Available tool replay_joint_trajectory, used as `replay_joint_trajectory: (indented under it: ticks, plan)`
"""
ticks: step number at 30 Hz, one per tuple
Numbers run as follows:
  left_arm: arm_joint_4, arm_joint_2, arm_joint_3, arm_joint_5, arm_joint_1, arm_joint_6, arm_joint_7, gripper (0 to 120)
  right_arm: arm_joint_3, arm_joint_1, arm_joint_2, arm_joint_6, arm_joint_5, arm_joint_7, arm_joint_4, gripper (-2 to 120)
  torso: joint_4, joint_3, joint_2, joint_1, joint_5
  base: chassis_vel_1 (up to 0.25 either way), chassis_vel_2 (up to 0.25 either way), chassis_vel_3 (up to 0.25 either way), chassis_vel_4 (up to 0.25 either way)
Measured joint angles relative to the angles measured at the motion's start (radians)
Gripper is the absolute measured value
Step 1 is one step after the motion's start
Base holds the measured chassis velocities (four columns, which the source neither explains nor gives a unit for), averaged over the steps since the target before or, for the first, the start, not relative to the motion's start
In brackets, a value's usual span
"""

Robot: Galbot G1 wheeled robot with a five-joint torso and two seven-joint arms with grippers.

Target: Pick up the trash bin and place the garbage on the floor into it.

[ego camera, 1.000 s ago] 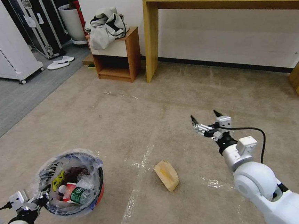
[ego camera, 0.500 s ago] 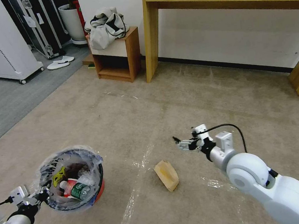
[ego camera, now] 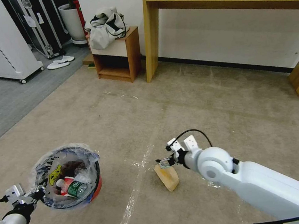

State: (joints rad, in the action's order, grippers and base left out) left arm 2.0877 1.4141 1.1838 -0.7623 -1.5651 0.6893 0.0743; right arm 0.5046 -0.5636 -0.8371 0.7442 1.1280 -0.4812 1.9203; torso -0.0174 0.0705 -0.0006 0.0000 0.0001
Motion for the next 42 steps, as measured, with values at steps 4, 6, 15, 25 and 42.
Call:
replay_joint_trajectory:
  ticks: [4, 6, 15, 25, 42]
  plan:
    - [0.002, 0.003, 0.003, -0.002, -0.001, 0.000, 0.000, 1, 0.044, 0.007, -0.016, 0.000, -0.008, -0.008, -0.033, 99, -0.0001, 0.000, 0.000, 0.000, 0.0000, 0.000, 0.000, 0.000, 0.000]
    - [0.003, 0.008, 0.004, -0.002, -0.002, 0.000, 0.000, 1, 0.083, 0.006, -0.033, -0.001, -0.031, -0.009, -0.069, 99, -0.0003, 0.000, 0.000, 0.000, 0.0001, 0.000, 0.000, 0.000, 0.000]
    - [0.005, 0.010, 0.010, -0.002, -0.006, 0.000, -0.001, 1, 0.109, 0.006, -0.077, -0.004, -0.086, 0.022, -0.170, 95, -0.0001, 0.000, 0.000, 0.000, 0.0001, 0.000, 0.000, 0.000, 0.000]
    - [0.009, 0.012, 0.012, -0.001, -0.012, -0.002, -0.001, 1, 0.092, -0.001, -0.106, -0.013, -0.150, 0.080, -0.297, 93, -0.0002, 0.000, 0.000, 0.000, 0.0002, 0.000, 0.000, 0.000, 0.000]
    - [0.016, 0.022, 0.010, 0.006, -0.028, -0.006, -0.001, 1, 0.061, -0.025, -0.167, -0.092, -0.189, 0.116, -0.393, 84, -0.0001, 0.000, 0.000, 0.000, 0.0001, 0.000, 0.000, 0.000, 0.000]
